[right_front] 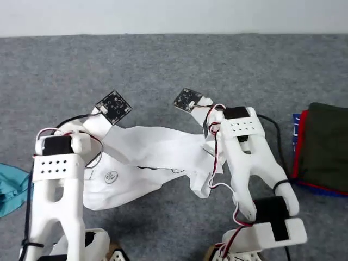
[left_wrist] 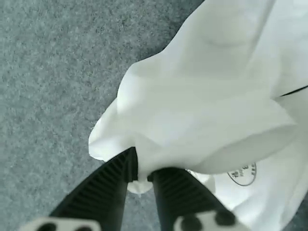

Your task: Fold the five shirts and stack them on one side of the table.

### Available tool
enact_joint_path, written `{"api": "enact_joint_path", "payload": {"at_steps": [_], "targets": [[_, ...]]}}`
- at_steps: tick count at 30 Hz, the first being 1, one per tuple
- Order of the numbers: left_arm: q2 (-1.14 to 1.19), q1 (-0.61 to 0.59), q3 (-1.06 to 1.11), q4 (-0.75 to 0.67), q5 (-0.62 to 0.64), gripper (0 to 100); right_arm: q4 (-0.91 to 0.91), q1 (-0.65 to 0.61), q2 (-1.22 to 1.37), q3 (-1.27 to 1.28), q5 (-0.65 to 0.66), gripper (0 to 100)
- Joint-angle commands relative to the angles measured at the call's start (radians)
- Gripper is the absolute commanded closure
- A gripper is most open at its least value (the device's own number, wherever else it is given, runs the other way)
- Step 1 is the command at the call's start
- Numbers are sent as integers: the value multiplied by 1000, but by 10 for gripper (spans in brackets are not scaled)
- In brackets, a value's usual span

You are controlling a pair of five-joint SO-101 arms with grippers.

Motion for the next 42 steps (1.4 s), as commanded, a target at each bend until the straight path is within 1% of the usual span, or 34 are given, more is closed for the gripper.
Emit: {"api": "enact_joint_path", "payload": {"at_steps": [1,4,7,9,13,15,18,19,22,30,35,42], "targets": [[-5,0,13,-40,-11,986,128,2,-2,-170,-69,797],[-5,0,31,-41,-11,986,237,-5,1,-285,-72,794],[-5,0,42,-43,-11,986,289,-16,4,-364,-74,794],[-5,0,54,-57,-9,986,300,-36,4,-371,-74,794],[-5,0,74,-75,-9,986,387,-79,4,-373,-74,793],[-5,0,74,-75,-9,986,443,-90,4,-373,-74,770],[-5,0,74,-75,-9,986,510,-91,28,-376,-74,698],[-5,2,74,-75,-9,986,521,-90,47,-377,-74,690],[-5,5,73,-75,-9,986,516,-87,105,-379,-74,691],[-5,-2,74,-72,-9,986,398,-59,248,-483,-72,691],[-5,-2,74,-71,-9,986,433,-22,302,-598,-68,691],[-5,0,74,-74,-9,986,558,-24,354,-615,-68,691]]}}
